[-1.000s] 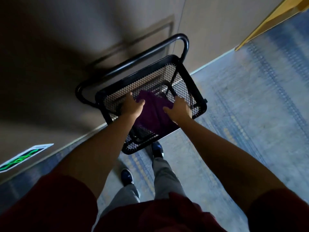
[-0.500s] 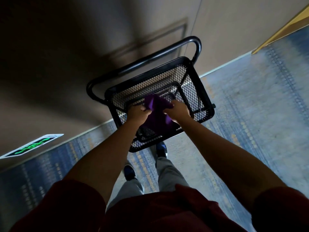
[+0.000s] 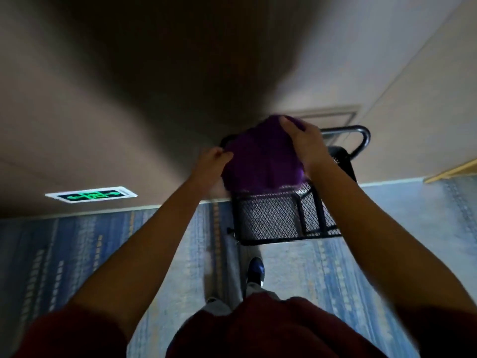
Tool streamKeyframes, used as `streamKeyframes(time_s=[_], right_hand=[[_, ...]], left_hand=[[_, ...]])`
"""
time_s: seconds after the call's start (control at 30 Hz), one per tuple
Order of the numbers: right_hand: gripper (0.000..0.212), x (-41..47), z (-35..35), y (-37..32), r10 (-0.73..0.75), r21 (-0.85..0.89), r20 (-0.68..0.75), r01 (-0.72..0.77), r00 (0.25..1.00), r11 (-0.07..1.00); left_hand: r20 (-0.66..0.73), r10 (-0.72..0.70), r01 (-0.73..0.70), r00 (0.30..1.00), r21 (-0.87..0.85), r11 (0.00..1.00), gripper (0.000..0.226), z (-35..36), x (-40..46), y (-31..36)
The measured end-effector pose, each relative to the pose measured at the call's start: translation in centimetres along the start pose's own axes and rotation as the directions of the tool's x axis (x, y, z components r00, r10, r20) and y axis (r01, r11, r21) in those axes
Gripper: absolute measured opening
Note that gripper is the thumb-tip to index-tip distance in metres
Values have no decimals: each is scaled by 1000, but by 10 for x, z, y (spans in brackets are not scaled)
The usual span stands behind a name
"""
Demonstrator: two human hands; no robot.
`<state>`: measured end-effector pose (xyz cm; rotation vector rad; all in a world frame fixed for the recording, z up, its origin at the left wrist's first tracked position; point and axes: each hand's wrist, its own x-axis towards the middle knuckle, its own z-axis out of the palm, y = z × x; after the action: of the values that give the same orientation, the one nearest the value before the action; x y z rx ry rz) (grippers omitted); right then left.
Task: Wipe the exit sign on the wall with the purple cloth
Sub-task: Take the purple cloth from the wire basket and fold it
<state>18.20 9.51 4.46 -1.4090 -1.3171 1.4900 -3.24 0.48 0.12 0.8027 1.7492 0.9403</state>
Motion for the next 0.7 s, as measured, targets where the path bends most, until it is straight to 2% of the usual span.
streamKeyframes(time_s=[0.1, 0.17, 0.3, 0.43, 0.53, 0.6, 0.7], right_hand=[[17, -21, 48, -37, -36, -32, 88, 39, 995, 999], [20, -39, 81, -60, -75, -48, 164, 84, 984, 995], [15, -78, 145, -90, -160, -12, 291, 171, 943, 985], [21, -117, 208, -114, -215, -9, 452, 246, 865, 969], [22, -140, 248, -123, -211, 61, 563, 215, 799, 975], [23, -156, 274, -129, -208, 102, 621, 184, 756, 978], [23, -169, 309, -140, -235, 106, 714, 230, 659, 967]], left_hand=[[-71, 70, -72, 995, -20, 997, 16, -48, -31, 8], [-145, 123, -137, 982, -93, 986, 3, -77, -53, 11], [-281, 196, -240, 939, -131, 962, 54, -126, -96, 11], [-314, 251, -329, 916, -226, 917, 69, -183, -145, 7], [-388, 276, -380, 879, -221, 898, 85, -220, -179, -1], [-433, 305, -419, 848, -198, 886, 70, -243, -198, -8], [-437, 312, -443, 843, -236, 865, 28, -273, -224, -16]])
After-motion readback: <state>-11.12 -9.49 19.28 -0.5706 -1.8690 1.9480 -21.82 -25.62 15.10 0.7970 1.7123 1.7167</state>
